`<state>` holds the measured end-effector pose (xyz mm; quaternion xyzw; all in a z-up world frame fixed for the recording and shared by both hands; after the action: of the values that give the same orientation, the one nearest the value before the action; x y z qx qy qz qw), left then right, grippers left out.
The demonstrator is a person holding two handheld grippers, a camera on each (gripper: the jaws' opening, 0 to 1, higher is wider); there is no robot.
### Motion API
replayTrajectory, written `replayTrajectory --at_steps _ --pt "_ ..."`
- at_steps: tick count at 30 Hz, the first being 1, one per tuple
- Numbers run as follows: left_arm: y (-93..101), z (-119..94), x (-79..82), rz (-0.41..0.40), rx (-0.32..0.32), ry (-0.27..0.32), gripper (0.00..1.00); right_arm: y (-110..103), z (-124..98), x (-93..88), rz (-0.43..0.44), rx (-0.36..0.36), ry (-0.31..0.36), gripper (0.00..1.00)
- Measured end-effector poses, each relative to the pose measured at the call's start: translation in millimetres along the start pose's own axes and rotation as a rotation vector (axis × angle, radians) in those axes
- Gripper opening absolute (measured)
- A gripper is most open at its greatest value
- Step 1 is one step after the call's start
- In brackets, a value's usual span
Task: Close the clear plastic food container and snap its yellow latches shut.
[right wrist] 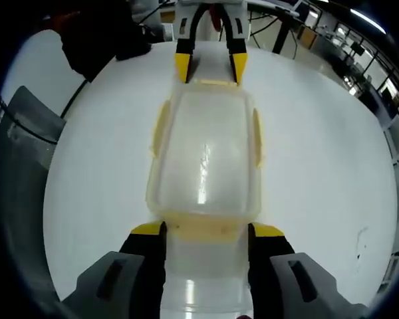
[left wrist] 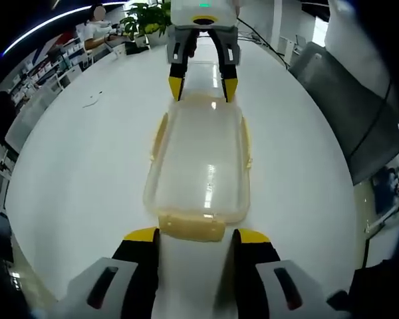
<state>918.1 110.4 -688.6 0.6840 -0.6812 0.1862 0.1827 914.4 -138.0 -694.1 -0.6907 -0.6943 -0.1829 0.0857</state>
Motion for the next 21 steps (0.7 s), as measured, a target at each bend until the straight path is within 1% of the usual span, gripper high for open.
replayTrajectory --at_steps 2,4,8,9,11,12,14,17,21 --pt "-0.8 1.0 2.7 0.000 0.004 0.007 0.40 1.7 1.5 0.0 0.003 0.006 0.002 0.45" --pt "-0.9 2.8 4.5 0.017 0.010 0.000 0.41 1.5 1.2 -0.2 0.006 0.009 0.002 0.44" --pt "0.3 2.4 5.5 0.002 -0.003 0.005 0.42 3.8 2.9 -1.0 0.019 0.018 0.001 0.41" --pt "2.0 2.2 5.9 -0.002 -0.014 0.007 0.42 3.4 2.8 -1.1 0.020 0.024 0.000 0.39" --pt "4.1 2.0 7.0 -0.001 -0.022 0.008 0.42 3.8 3.4 -0.7 0.014 0.025 0.001 0.39" --pt "0.2 2.5 3.9 -0.001 -0.026 0.008 0.41 5.0 3.7 -0.8 0.018 0.025 0.001 0.39" --pt "0.3 2.7 4.0 -0.002 -0.033 0.008 0.41 5.6 3.9 -1.0 0.020 0.025 0.002 0.39" --pt "4.8 4.3 4.8 -0.014 -0.074 0.009 0.40 5.2 3.9 -1.0 0.011 0.026 0.004 0.38" --pt "7.2 4.7 7.5 -0.007 -0.078 0.004 0.43 7.3 4.9 -1.8 0.015 0.025 0.003 0.38"
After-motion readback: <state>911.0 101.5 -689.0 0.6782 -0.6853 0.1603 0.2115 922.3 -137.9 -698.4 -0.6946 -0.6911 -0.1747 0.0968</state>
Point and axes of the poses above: the point that each gripper's makers call its tool centre point, and the gripper's own axes: z roughly forward along the fingers, y roughly to its right, x roughly out of its top, the point moved 10 cm from there along -z, roughly backward along the fingers, and after that the axes turned 6 degrees about -x, right-handed, at the moved point
